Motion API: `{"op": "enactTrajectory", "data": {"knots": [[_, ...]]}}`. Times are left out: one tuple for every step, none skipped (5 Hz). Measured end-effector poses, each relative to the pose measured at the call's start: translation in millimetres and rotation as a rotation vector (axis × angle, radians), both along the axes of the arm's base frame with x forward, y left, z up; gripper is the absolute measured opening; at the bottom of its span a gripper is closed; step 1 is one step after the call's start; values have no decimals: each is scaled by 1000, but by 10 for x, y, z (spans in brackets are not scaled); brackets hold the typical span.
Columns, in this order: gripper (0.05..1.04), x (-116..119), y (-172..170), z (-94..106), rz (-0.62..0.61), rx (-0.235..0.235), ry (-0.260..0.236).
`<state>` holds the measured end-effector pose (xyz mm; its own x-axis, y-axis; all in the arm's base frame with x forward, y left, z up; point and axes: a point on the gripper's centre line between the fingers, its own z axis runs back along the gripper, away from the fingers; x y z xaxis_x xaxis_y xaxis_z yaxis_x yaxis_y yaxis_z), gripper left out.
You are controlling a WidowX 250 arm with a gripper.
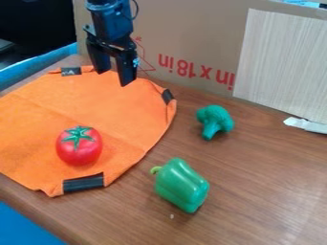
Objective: Fold the cloth from top left to the bottom right
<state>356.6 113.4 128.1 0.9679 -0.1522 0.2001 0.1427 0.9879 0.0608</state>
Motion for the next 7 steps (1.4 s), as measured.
{"op": "enactTrajectory", "data": {"knots": [[998,-2,-8,-125,-3,-15,34],[998,47,137,-155,-19,-39,56],[998,45,327,-141,-35,-23,67],[998,103,413,-160,-89,-5,84],[998,147,563,-175,-139,-4,129],[998,170,659,-128,-214,1,157],[998,113,923,-81,-272,13,147]]}}
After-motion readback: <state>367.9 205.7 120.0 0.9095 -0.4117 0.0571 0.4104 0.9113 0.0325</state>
